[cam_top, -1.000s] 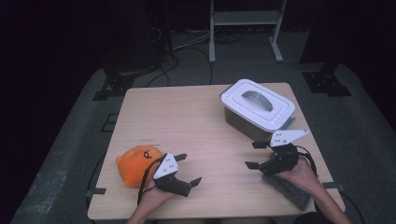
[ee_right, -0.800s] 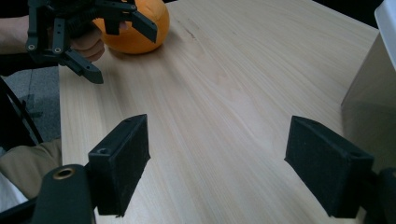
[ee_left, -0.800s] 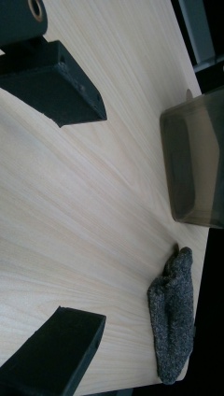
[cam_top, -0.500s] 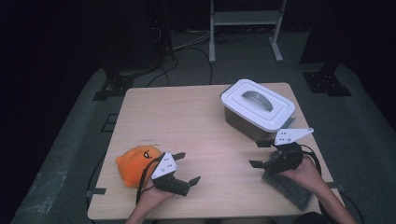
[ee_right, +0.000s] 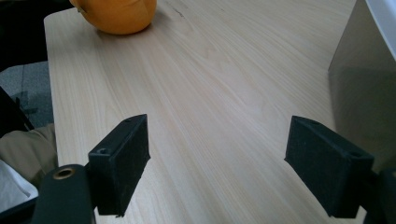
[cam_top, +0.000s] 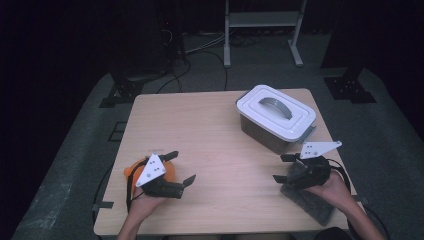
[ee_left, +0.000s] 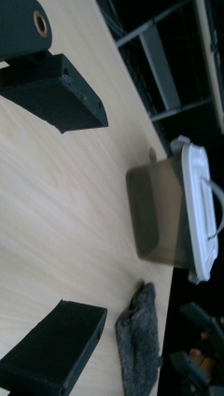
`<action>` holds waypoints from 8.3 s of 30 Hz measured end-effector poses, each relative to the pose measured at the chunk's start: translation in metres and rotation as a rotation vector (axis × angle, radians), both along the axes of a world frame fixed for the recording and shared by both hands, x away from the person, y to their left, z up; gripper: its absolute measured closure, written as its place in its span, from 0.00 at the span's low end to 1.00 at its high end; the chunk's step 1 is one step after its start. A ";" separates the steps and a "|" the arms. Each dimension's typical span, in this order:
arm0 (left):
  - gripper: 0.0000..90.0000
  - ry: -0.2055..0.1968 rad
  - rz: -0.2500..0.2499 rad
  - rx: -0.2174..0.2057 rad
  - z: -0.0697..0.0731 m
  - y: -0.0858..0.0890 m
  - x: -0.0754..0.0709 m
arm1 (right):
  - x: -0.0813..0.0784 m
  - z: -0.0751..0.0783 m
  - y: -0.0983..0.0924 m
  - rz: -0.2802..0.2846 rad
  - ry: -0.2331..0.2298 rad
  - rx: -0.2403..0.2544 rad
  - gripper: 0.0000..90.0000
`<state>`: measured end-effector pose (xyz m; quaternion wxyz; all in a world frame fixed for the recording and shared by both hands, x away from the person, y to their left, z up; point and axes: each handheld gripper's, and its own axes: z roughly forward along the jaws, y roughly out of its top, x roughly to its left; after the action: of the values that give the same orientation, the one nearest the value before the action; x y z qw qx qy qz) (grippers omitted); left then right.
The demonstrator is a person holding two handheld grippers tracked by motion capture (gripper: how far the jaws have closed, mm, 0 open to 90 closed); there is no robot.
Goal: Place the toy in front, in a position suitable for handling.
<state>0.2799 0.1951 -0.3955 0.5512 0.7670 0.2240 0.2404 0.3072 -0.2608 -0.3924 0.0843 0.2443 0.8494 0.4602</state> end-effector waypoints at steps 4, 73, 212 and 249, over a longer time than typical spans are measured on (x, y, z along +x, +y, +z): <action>0.11 -0.008 0.030 -0.006 0.006 0.020 0.000 | -0.001 0.000 -0.002 -0.004 -0.002 0.003 0.22; 0.74 0.134 0.086 0.136 -0.037 0.103 0.012 | -0.018 -0.044 -0.013 -0.029 0.024 0.121 0.22; 0.48 0.199 -0.341 0.135 -0.043 -0.060 0.027 | -0.009 -0.076 -0.050 -0.151 0.108 -0.247 0.86; 0.50 0.159 -0.367 0.133 -0.045 -0.075 0.025 | 0.006 -0.027 0.088 0.185 -0.040 0.076 0.86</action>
<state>0.3051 0.1204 -0.4406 0.5146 0.8461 0.1071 0.0889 0.3130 -0.1730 -0.4192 0.0489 0.1588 0.8483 0.5028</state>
